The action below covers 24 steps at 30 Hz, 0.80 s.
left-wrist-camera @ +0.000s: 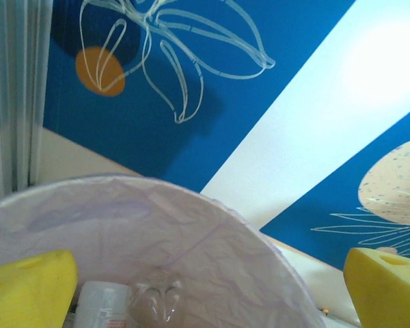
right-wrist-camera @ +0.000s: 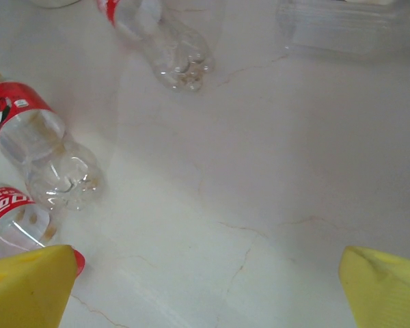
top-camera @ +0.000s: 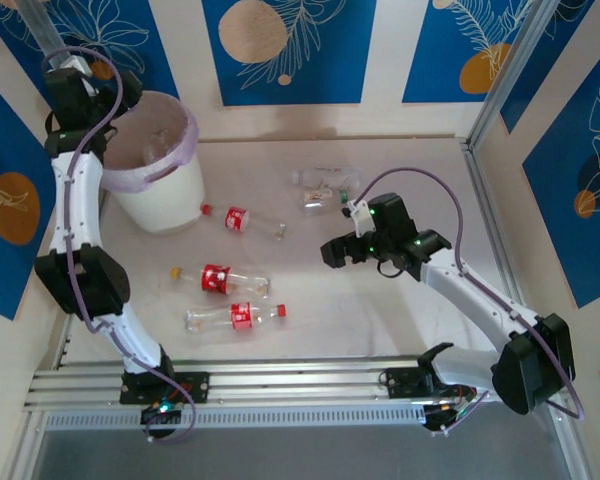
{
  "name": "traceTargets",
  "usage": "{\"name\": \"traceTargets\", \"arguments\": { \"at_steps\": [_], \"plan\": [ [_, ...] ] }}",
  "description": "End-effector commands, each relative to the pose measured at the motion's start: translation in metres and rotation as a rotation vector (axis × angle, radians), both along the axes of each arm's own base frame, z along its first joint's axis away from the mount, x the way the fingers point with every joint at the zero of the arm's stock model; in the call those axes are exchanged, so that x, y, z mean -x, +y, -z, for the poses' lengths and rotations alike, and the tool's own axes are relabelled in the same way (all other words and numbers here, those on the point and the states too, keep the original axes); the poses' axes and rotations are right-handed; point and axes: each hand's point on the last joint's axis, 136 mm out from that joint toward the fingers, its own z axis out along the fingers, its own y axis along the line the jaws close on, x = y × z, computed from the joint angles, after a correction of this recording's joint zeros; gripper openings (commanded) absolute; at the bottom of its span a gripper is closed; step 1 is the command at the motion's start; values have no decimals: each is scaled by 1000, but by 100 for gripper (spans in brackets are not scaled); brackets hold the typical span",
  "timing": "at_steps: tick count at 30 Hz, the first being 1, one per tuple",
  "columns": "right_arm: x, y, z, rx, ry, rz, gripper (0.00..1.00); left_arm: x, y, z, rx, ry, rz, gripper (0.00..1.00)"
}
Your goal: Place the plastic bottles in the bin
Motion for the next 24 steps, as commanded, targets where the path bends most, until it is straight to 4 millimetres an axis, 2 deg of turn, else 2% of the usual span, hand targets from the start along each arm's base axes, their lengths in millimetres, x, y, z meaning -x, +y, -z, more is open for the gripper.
{"name": "traceTargets", "arguments": {
  "at_steps": [1,3,5,7,9,12,14,16,18,21,24],
  "plan": [
    [-13,19,-13,0,-47,-82,99,40,-8,-29,-74,-1,17,100],
    [-17,34,-15,-9,-47,-159,99,60,-19,-16,-63,28,43,100],
    [-20,49,-15,-3,-41,-209,99,80,-39,-2,-51,46,98,100],
    [-15,67,-12,16,-12,-292,96,99,-62,16,-50,78,155,100],
    [-1,90,-5,67,3,-401,94,119,-87,37,-45,127,222,100],
    [26,114,8,128,-9,-559,90,148,-113,53,-38,160,273,100],
    [44,129,15,138,-10,-644,85,167,-122,58,-21,159,287,100],
    [53,143,23,145,-16,-684,82,182,-126,65,0,163,288,100],
    [56,159,31,148,9,-700,76,195,-125,68,10,163,277,100],
    [58,184,46,150,9,-714,76,208,-124,68,12,168,271,100],
    [54,203,65,163,27,-699,76,214,-128,77,22,203,290,100]
  ]
}}
